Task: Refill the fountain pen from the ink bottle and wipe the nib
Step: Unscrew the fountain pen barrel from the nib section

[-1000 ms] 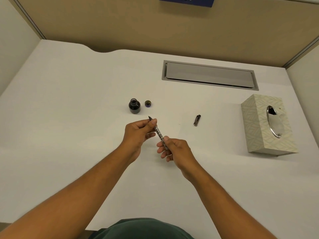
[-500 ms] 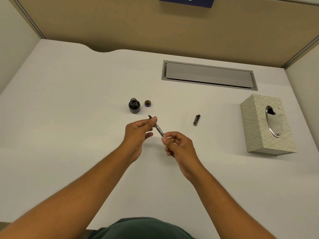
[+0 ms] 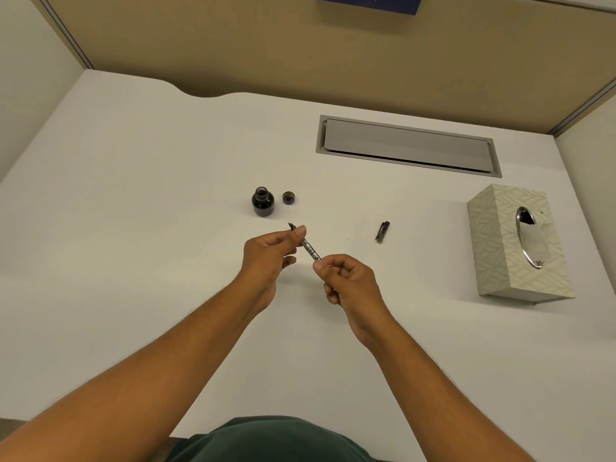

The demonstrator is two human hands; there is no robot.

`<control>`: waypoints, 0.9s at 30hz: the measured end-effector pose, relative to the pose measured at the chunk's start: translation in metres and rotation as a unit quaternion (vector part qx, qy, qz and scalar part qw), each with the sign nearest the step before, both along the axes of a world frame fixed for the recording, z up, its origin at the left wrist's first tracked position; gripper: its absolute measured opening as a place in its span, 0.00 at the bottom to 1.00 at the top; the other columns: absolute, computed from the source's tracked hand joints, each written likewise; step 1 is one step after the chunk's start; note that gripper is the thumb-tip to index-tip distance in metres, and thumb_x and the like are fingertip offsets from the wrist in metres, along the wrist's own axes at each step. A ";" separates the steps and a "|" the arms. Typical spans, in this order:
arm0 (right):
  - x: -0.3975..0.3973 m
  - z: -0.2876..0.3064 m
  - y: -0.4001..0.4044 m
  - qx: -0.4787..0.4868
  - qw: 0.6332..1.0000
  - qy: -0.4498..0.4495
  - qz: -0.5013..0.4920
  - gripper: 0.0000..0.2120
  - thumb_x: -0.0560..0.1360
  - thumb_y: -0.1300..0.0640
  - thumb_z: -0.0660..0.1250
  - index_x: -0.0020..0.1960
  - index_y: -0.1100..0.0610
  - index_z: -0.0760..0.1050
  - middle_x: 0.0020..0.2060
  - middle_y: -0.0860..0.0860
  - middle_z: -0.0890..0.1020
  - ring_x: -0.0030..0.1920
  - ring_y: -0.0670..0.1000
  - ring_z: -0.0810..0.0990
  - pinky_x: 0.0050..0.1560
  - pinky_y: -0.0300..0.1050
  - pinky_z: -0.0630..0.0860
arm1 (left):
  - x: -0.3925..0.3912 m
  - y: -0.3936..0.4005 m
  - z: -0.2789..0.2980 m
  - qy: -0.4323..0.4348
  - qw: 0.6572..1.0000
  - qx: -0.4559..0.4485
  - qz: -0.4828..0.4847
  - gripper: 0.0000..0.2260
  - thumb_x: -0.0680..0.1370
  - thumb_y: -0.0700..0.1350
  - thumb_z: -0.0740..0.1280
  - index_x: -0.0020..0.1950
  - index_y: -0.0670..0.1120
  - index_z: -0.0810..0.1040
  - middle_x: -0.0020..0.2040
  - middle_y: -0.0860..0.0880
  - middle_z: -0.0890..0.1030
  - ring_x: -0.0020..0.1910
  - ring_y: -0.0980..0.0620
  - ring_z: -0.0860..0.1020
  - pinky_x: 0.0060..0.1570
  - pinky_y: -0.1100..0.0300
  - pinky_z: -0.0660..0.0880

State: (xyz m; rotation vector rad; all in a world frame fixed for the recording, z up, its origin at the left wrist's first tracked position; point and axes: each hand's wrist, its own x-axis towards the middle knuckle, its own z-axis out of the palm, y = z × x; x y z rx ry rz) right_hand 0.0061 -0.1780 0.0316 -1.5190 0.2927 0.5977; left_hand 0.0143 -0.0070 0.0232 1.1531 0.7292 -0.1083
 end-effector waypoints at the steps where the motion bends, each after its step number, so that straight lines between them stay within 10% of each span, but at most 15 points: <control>1: 0.001 0.001 0.001 0.007 1.000 0.016 -0.001 0.15 0.80 0.49 0.73 0.56 0.61 0.82 0.38 0.54 0.80 0.32 0.49 0.73 0.32 0.41 0.69 | 0.000 0.000 0.000 0.001 1.000 -0.001 0.001 0.09 0.74 0.49 0.79 0.49 0.45 0.89 0.45 0.50 0.88 0.50 0.50 0.80 0.51 0.56 0.79; 6: 0.003 0.003 0.003 0.023 0.995 0.092 0.036 0.26 0.87 0.41 0.55 0.52 0.59 0.84 0.35 0.52 0.82 0.27 0.47 0.70 0.28 0.39 0.65 | 0.000 -0.003 0.000 0.004 1.000 -0.003 0.003 0.10 0.74 0.48 0.79 0.50 0.43 0.89 0.43 0.51 0.87 0.48 0.50 0.80 0.50 0.57 0.78; 12: 0.004 0.002 0.002 -0.010 0.999 0.030 0.033 0.16 0.82 0.50 0.71 0.55 0.64 0.82 0.39 0.53 0.81 0.31 0.48 0.73 0.32 0.41 0.67 | 0.000 -0.001 -0.001 0.005 1.000 0.005 0.013 0.09 0.73 0.49 0.80 0.48 0.44 0.89 0.42 0.51 0.87 0.47 0.51 0.80 0.50 0.56 0.78; 18: 0.006 0.007 0.005 -0.005 0.994 0.084 0.065 0.29 0.87 0.38 0.55 0.50 0.59 0.83 0.36 0.53 0.83 0.26 0.47 0.69 0.27 0.39 0.64 | -0.002 -0.004 -0.001 0.006 1.000 -0.002 0.012 0.09 0.74 0.49 0.80 0.47 0.44 0.89 0.42 0.51 0.88 0.47 0.51 0.81 0.49 0.56 0.78; 27: 0.006 0.005 0.007 -0.019 0.998 0.044 0.050 0.19 0.82 0.42 0.68 0.54 0.59 0.83 0.39 0.53 0.83 0.28 0.47 0.70 0.28 0.39 0.66 | -0.002 -0.002 -0.003 0.012 1.000 -0.008 0.019 0.09 0.74 0.49 0.80 0.47 0.43 0.89 0.41 0.51 0.87 0.47 0.51 0.80 0.48 0.56 0.79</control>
